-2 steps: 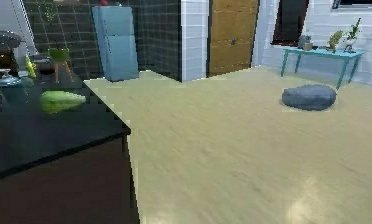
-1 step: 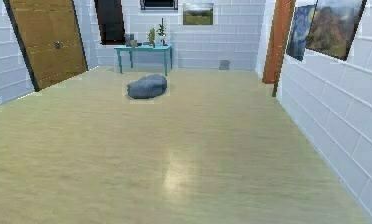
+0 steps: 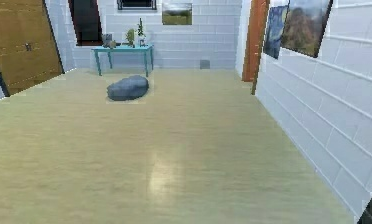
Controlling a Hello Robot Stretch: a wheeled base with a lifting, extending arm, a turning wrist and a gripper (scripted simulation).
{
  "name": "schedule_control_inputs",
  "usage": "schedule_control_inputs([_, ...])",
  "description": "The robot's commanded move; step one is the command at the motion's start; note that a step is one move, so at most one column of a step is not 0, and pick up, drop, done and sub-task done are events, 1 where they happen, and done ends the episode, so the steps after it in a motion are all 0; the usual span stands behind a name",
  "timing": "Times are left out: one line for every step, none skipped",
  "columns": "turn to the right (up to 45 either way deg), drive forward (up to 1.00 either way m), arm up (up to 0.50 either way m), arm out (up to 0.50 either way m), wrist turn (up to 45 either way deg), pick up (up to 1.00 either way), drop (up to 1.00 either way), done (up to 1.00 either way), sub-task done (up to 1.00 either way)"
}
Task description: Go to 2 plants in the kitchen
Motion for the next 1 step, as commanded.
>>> schedule_control_inputs([0.0,0.05,0.00,0.00,0.0,0.00,0.00,0.00,0.00])
